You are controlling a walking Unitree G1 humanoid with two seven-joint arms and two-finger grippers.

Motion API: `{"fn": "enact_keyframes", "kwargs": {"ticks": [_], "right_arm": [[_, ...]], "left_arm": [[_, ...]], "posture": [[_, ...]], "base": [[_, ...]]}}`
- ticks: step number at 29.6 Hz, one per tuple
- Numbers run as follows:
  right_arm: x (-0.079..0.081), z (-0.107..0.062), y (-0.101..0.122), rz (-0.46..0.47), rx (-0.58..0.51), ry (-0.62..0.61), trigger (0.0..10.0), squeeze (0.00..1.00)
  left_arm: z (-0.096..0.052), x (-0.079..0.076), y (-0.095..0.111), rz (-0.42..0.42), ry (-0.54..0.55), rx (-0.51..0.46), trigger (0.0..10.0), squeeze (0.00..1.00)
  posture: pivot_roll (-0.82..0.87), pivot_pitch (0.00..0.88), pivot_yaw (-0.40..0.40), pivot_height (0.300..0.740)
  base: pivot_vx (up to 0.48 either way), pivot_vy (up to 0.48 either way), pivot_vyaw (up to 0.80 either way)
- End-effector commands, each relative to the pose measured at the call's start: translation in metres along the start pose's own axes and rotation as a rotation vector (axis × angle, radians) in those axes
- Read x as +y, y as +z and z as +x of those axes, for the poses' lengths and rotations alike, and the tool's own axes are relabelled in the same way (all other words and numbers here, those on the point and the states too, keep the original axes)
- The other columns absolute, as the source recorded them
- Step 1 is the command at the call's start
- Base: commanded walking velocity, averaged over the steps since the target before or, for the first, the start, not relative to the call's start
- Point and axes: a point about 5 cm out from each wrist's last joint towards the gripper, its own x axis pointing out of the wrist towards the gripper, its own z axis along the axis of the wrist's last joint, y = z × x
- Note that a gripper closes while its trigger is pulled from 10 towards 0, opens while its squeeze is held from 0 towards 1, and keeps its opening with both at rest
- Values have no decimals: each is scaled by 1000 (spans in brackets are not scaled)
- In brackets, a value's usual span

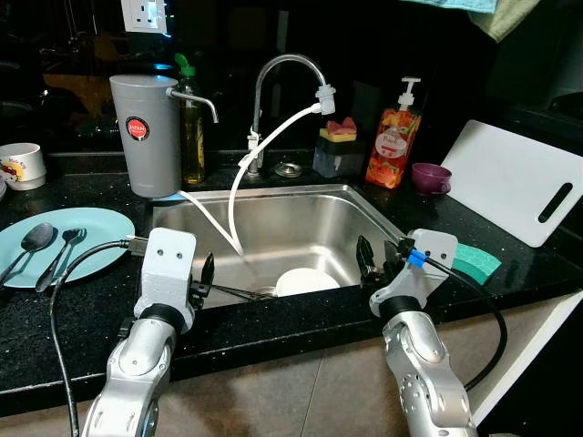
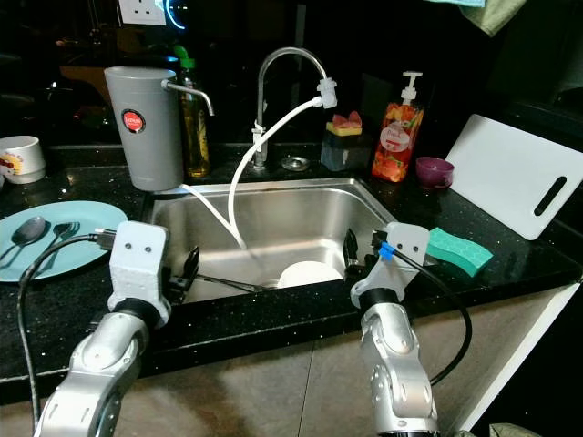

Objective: Kitchen organization

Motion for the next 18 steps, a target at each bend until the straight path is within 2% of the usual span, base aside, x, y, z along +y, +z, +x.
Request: {"fn": "enact_keyframes", "kwargs": {"ticks": [1,18], "right_arm": [[-1,1,-2,0,10,-3,10000,0],[0,0,-2,2,11,-8,10000,0]], "left_arm": [[1,0,0,12,5,0,10000,0],[1,1,0,16,5,2,10000,0]], "posture": [[200,24,-120,740],[202,32,-115,740]], "base": [[0,0,0],[0,0,0]]}}
